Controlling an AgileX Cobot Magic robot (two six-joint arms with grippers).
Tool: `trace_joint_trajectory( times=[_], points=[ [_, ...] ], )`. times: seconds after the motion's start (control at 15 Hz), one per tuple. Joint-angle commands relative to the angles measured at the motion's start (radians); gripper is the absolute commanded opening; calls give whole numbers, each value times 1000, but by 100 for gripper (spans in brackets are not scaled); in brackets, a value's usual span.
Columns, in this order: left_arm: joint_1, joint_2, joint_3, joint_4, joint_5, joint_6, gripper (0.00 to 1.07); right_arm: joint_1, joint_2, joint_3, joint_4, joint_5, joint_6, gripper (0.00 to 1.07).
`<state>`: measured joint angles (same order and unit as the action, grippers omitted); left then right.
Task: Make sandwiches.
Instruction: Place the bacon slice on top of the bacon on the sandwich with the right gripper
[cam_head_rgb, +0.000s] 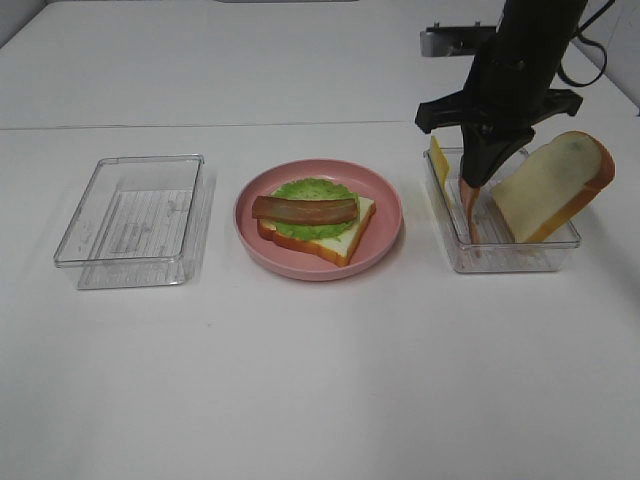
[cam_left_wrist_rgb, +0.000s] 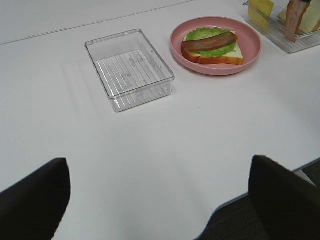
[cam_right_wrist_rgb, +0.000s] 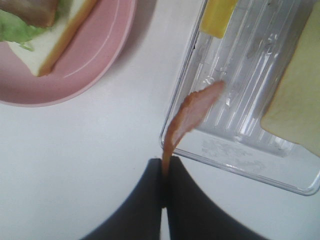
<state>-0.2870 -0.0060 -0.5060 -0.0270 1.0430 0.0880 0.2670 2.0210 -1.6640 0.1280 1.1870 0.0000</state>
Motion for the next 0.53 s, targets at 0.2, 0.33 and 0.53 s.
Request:
trace_joint_trajectory(
  times=[0.2,0.33,0.53],
  points=[
    [1,-21,4,-7,-17,-6,90,-1,-157,-5,58,3,-39,0],
    [1,-21,4,-7,-17,-6,90,-1,-210,-5,172,-7,-93,0],
    [1,-21,4,-7,-17,-6,90,0,-195,-4,425,-51,-223,0]
  ],
)
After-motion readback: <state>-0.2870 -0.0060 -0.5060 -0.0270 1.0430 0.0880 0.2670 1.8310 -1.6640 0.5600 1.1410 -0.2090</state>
